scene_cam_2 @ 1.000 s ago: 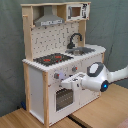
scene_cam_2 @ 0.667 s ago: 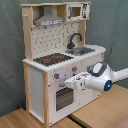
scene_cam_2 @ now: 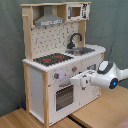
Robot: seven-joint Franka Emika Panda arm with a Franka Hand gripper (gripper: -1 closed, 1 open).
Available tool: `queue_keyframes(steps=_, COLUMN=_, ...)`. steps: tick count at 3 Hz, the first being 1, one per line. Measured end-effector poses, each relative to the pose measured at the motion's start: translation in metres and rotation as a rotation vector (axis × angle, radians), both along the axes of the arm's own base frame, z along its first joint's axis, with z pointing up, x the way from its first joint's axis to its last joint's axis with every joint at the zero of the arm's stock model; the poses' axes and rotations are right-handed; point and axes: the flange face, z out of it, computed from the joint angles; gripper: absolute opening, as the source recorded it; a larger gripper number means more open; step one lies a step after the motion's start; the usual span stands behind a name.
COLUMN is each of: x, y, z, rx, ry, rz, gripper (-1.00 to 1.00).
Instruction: Play with the kitchen
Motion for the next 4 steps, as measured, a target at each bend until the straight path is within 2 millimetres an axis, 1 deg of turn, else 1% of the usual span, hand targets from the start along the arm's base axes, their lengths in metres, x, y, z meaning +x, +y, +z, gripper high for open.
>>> queue_keyframes(steps=1, x=0.005, y=-0.03, z=0.004, rx=0.005, ry=-0.002, rz=-0.055, gripper=1.0)
queue_keyframes(steps=2, x=0.029, y=-0.076, z=0.0, rx=0.05, ry=-0.009, rz=-0.179, gripper=1.0)
queue_keyframes(steps=4, x=0.042, y=-0.085, z=-0.003, rx=0.254, ry=-0.032, rz=-0.242, gripper=1.0)
